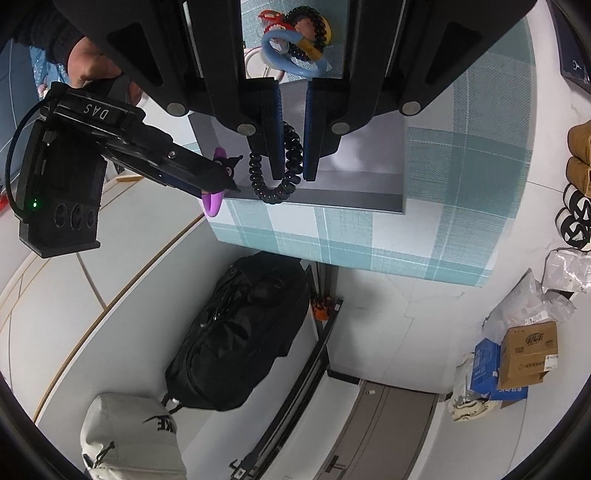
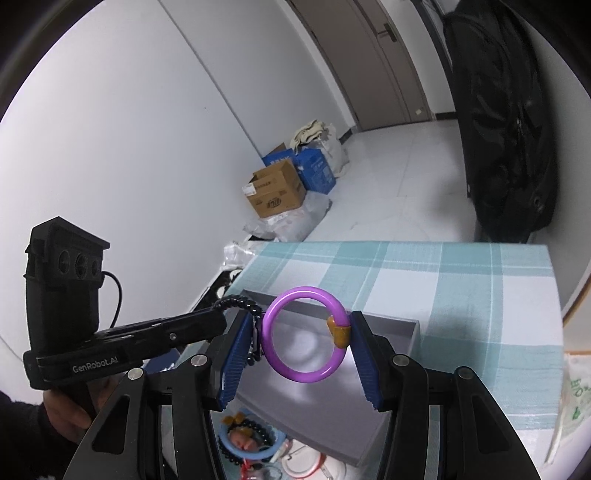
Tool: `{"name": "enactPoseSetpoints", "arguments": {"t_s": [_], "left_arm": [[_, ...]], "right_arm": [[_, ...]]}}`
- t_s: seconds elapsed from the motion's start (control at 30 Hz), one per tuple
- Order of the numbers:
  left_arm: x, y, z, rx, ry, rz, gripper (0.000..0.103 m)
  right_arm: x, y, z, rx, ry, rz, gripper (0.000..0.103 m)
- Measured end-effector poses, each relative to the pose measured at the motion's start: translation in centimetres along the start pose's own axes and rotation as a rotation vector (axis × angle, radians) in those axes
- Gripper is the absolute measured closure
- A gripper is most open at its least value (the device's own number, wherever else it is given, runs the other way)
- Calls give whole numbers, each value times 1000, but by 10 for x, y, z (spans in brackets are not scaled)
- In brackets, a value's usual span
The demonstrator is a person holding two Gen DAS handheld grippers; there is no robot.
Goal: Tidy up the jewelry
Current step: 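Carry both bracelets into the white box and open both tools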
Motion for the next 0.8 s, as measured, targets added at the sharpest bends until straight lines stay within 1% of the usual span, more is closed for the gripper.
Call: {"name": "enactPoseSetpoints", "arguments": {"t_s": [0.13,0.4,0.5,0.53,0.63,0.67,0.7,0.73,0.77,0.8], "left_arm": [[2,2,7,19,2,0,98],[9,4,19,57,-7,-35,98],[9,5,22,59,-9,-44,98],[10,5,23,61,6,-46,98],[12,6,29,96,16,-55,94],[13,6,31,101,14,-69,87],[13,6,31,102,-7,-76,77],[14,6,31,97,-17,-85,70],[16,6,29,87,-19,-97,53],[16,6,26,73,-23,-102,43]], "right_arm": [[-5,-1,4,14,4,4,51],[-10,-4,12,51,15,8,51],[-7,-6,15,64,-1,-13,51],[-5,-7,16,66,-3,-20,50],[-4,-9,17,67,-41,-40,47],[-4,-9,19,66,-55,-47,43],[-5,-9,18,63,-64,-51,35],[-5,-9,17,55,-68,-52,29],[-4,-9,14,46,-65,-53,28],[-3,-8,12,37,-57,-55,27]]}}
Point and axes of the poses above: each gripper's, at about its wrist camera, not at the fingertips, and z roughly the way its jaws point, x to its left, y to its top, the point moved 8 cm from there along z, roughly the way its jaws point, and after that the axes turned 13 degrees about x, right-handed, at the moved point
